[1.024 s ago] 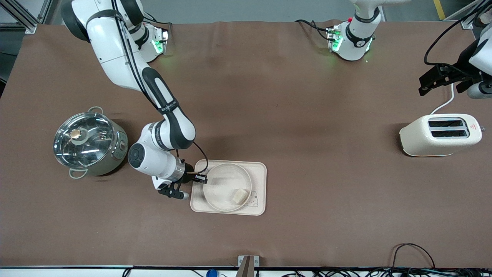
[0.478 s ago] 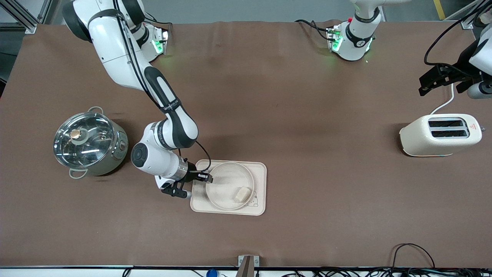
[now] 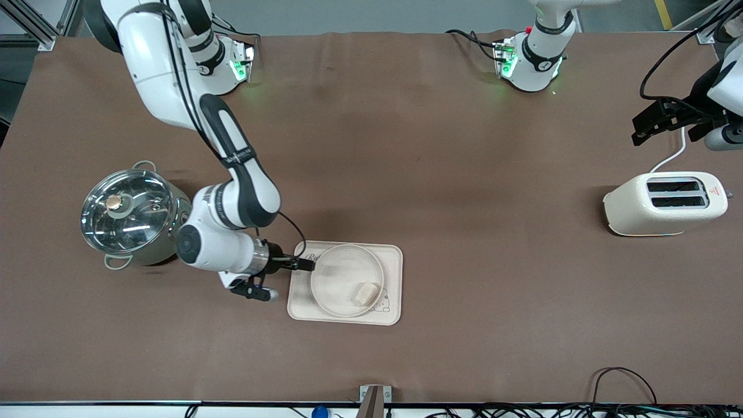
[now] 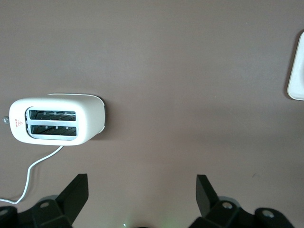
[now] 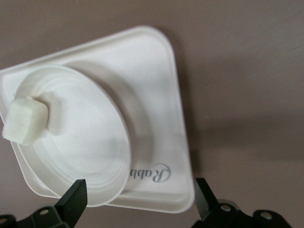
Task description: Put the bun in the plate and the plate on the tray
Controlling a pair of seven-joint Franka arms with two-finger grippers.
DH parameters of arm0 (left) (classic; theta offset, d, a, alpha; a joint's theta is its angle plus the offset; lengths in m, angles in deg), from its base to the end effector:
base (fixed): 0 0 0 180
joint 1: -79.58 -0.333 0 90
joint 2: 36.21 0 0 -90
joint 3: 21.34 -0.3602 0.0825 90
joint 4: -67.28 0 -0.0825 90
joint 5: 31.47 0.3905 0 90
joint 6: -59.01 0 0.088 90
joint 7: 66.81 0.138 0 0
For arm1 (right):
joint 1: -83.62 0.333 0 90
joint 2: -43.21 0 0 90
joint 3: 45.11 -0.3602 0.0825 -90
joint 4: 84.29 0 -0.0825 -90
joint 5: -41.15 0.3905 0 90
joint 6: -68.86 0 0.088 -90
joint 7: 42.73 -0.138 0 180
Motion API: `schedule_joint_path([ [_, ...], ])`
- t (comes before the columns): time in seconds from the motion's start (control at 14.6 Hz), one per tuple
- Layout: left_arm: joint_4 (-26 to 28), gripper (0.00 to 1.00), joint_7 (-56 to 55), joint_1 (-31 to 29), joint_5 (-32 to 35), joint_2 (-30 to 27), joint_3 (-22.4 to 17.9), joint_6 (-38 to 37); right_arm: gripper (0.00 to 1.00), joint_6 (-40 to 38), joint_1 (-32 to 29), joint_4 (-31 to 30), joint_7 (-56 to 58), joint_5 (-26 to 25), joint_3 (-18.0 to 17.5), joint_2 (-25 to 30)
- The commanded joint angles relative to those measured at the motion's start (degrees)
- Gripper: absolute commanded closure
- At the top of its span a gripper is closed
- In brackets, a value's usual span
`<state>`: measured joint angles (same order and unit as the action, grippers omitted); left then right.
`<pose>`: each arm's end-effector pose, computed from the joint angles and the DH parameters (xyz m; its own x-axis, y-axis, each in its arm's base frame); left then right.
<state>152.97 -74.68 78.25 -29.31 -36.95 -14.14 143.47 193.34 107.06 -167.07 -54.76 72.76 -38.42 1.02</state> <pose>0.5440 -0.0510 0.6721 0.9993 0.0385 -0.0031 0.0383 -0.9985 -0.0400 0.7147 0.2680 0.2575 0.9759 -0.1790 -0.1252 -0.2119 -0.9147 -0.3440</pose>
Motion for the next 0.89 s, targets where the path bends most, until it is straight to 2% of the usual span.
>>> schedule_joint_path([
  [0.0,-0.34,0.00,0.14,0.01,-0.66,-0.31,-0.08,0.18,0.00,-2.65,-0.85,-2.56,0.42,-4.88,1.39,4.73],
  [0.07,-0.34,0.00,0.14,0.01,-0.66,-0.31,-0.08,0.27,0.00,-3.88,-1.03,-2.56,0.51,-6.11,2.10,5.97],
  [0.27,-0.34,0.00,0.23,0.01,-0.83,-0.40,0.00,0.18,0.00,-5.29,-1.38,-2.47,1.39,-16.90,2.89,11.06],
  [0.34,-0.34,0.00,0.23,0.01,-0.83,-0.40,0.00,0.27,0.00,-6.69,-2.86,-2.47,5.40,-19.02,2.89,12.82],
  [0.48,-0.34,0.00,0.31,0.09,-0.83,-0.58,0.09,0.18,0.00,-11.68,-4.37,-2.30,10.09,-20.26,3.68,16.94],
  [0.61,-0.34,0.00,0.84,0.01,-0.92,-0.67,0.09,0.18,0.00,-15.30,-4.72,-2.38,10.45,-24.30,5.87,21.07],
  [0.82,-0.34,0.00,1.28,0.10,-0.92,-1.02,0.18,-0.25,0.00,-18.74,-9.45,-2.56,12.12,-24.84,6.32,26.44],
])
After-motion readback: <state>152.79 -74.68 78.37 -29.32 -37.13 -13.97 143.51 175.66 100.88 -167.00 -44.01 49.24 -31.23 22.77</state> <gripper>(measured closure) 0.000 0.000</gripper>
